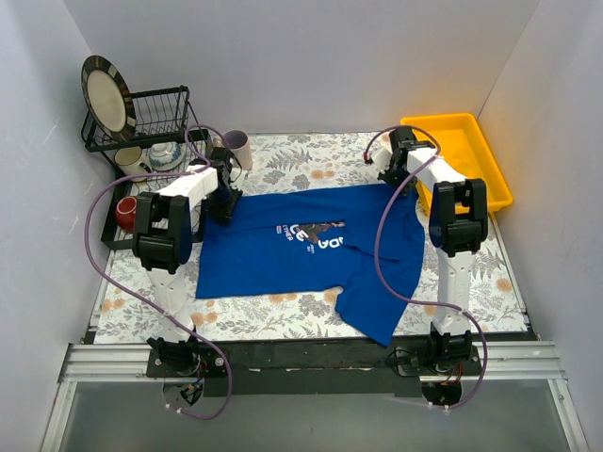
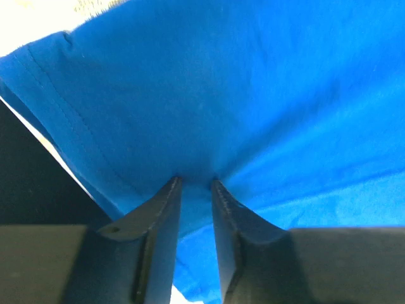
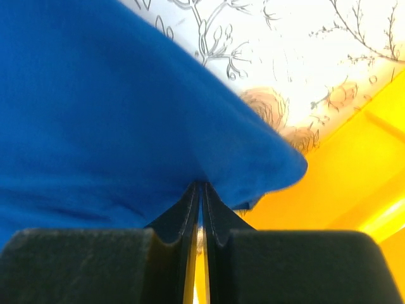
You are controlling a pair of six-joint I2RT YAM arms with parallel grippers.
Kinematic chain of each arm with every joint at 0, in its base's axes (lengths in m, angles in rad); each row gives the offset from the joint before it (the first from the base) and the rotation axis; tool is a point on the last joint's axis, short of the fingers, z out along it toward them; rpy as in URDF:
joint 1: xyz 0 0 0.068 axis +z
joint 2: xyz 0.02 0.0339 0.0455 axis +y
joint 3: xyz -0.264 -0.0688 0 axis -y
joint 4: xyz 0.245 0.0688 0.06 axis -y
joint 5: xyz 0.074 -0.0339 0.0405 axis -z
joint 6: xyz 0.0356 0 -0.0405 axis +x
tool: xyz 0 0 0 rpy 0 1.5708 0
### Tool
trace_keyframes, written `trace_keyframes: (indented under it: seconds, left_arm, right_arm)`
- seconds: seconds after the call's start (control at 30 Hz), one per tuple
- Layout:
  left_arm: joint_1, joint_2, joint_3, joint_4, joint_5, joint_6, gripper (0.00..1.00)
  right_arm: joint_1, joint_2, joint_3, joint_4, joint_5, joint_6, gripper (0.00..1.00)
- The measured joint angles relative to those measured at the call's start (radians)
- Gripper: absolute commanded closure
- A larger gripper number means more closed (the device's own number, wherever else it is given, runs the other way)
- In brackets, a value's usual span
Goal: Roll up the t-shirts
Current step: Fold the T-shirt at the center of the board.
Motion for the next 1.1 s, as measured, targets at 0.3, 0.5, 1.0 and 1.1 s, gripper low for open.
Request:
trace_keyframes:
  seconds: [0.3, 0.5, 1.0, 1.1]
  left_arm:
    - [0.010, 0.000, 0.056, -0.066, 0.018, -0.012, 0.70]
    - [0.010, 0.009, 0.077, -0.066, 0.016, -0.021, 0.70]
    - [0.009, 0.020, 0.028, -0.043, -0.021, -0.014, 0.67]
    - [0.009, 0.005, 0.006, -0.031, -0.021, -0.008, 0.67]
  right_arm:
    - [-0.013, -0.003, 0.110, -0.066, -0.142, 0.014, 0.87]
    - [0.000, -0.002, 0.110, -0.056, -0.230, 0.014, 0.87]
    - [0.047, 0.116, 0.185, 0.019, -0.251, 0.017, 0.89]
    - [0.048, 0.119, 0.185, 0.039, -0.216, 0.026, 0.89]
